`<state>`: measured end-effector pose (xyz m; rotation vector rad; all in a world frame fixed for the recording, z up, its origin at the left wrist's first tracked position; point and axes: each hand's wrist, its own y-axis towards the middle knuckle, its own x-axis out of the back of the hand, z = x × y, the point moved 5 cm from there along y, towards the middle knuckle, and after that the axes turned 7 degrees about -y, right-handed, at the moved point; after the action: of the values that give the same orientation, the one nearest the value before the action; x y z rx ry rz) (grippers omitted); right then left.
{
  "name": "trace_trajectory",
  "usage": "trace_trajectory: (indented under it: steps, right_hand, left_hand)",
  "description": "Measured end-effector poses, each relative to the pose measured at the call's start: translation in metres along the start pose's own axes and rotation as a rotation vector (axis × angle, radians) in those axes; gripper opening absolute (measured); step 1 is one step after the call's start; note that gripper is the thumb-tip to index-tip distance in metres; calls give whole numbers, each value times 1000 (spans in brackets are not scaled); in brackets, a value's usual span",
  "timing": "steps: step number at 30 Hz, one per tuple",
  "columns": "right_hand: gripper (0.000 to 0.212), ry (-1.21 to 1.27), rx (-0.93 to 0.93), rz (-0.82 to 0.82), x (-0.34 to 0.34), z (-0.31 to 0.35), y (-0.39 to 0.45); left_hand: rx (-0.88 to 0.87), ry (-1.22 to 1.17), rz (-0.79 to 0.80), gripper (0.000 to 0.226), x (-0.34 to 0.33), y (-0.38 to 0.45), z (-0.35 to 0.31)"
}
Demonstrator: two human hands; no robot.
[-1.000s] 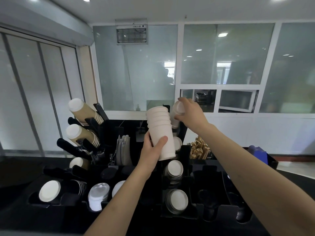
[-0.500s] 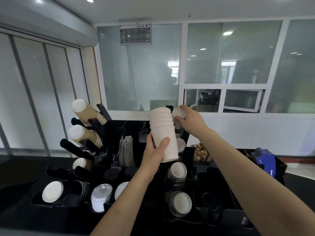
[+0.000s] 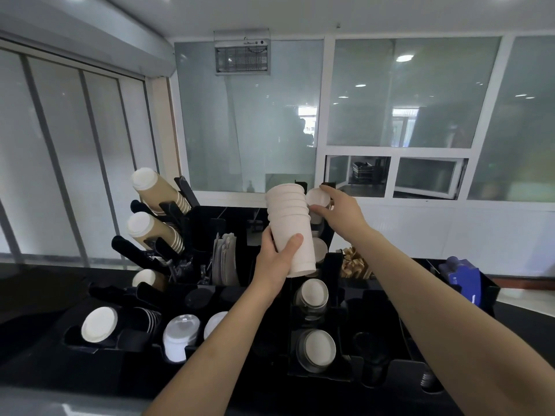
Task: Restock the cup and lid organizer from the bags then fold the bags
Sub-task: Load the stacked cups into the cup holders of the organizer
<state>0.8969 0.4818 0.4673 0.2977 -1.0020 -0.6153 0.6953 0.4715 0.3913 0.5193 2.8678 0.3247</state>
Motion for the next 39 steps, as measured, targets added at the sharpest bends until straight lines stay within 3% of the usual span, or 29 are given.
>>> trace_trajectory:
  steps: [3, 7, 11, 16, 20, 27, 33, 39]
  right_hand:
    - [65, 71, -34, -48, 12, 4, -11]
    - [35, 276, -75, -232, 33, 13, -53]
    - [21, 514, -58, -229, 29, 22, -109]
    - [23, 749, -41, -142, 15, 27, -166]
    - [42, 829, -41, -81, 11, 29, -182]
    - [43, 937, -171, -220, 21, 8, -186]
    - [48, 819, -245, -308, 55, -17, -178]
    - [48, 657, -228, -336, 78, -29, -166]
  left_hand:
    - [-10, -2, -15, 93, 3, -3, -5]
    - [-38, -112, -84, 89, 10, -8, -17]
    - [-63, -150, -36, 72, 0, -16, -30]
    - [-79, -113, 7, 67, -16, -31, -35]
    - [-60, -102, 40, 62, -24, -42, -35]
    - [-52, 69, 114, 54, -29, -47, -33]
    - [-153, 333, -6, 46, -8, -40, -18]
    - [-144, 418, 41, 44, -5, -44, 1]
